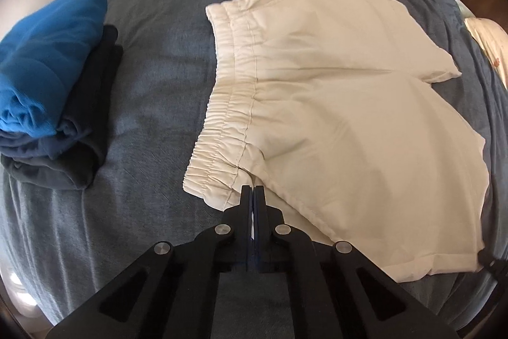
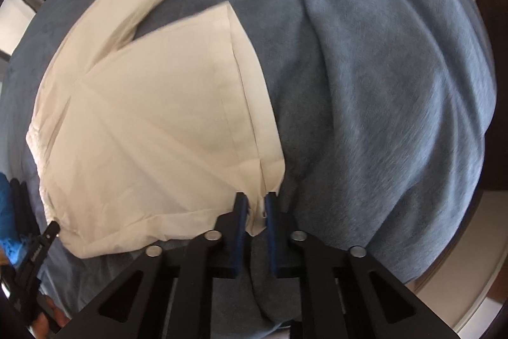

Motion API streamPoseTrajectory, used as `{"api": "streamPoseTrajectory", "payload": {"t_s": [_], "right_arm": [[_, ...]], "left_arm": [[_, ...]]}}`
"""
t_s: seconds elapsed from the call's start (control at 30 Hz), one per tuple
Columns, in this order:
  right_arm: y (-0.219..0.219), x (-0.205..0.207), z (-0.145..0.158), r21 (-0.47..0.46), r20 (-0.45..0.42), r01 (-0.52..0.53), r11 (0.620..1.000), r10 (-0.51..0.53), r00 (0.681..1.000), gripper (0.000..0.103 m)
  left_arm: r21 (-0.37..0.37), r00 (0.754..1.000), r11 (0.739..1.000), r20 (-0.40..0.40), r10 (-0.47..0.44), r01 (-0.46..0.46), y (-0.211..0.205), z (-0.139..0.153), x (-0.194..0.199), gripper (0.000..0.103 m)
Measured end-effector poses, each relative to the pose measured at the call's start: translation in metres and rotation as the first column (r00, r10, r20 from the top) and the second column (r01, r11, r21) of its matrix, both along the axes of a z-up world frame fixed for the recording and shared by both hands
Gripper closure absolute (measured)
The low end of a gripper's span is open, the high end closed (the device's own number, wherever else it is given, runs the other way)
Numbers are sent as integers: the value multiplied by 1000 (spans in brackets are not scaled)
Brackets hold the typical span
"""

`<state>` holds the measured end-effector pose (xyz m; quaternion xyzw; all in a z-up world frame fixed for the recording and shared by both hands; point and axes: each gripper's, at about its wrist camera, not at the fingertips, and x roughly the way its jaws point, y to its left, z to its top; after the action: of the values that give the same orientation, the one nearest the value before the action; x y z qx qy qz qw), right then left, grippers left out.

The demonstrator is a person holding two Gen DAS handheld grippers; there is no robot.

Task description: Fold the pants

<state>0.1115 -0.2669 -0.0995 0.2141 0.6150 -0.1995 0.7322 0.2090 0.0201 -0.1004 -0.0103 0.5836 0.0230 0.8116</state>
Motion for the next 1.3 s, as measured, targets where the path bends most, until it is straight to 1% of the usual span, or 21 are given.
{"api": "streamPoseTrajectory", "payload": {"t_s": [0.17, 0.27, 0.37, 0.6, 0.73, 0.87, 0.97, 1.07, 1.2, 1.3], "right_arm": [[3, 9, 31, -79, 47, -61, 995, 65, 997, 96], [-1, 12, 50, -114, 80, -92, 989, 102, 992, 96], [-6, 18, 72, -136, 120, -123, 983, 139, 983, 96], [-11, 35, 111, -174, 203, -121, 977, 156, 967, 97], [-15, 50, 125, -191, 271, -108, 976, 158, 949, 97], [-18, 70, 140, -206, 347, -100, 973, 168, 923, 98], [-19, 84, 150, -222, 386, -97, 970, 179, 905, 99], [-20, 108, 151, -225, 422, -108, 968, 197, 885, 99], [-18, 132, 147, -245, 434, -142, 959, 239, 869, 99], [-17, 152, 146, -232, 439, -165, 959, 255, 862, 99]], "left_arm": [[-9, 999, 1000, 34, 3, -3, 2, 19, -4, 101], [-34, 998, 999, 57, 18, -16, 5, 32, -4, 101], [-36, 996, 999, 90, 18, -15, 4, 45, -2, 101], [-49, 991, 999, 131, 18, -11, -2, 67, 9, 101], [-36, 986, 999, 166, 1, 5, -3, 82, 17, 101], [-24, 980, 999, 195, -27, 32, -4, 92, 30, 101], [-33, 977, 998, 209, -46, 54, -5, 98, 46, 101], [-37, 974, 997, 218, -55, 64, -5, 101, 68, 101], [-36, 974, 997, 218, -64, 74, -7, 102, 89, 101], [-36, 977, 997, 204, -64, 73, -7, 101, 106, 101]]}}
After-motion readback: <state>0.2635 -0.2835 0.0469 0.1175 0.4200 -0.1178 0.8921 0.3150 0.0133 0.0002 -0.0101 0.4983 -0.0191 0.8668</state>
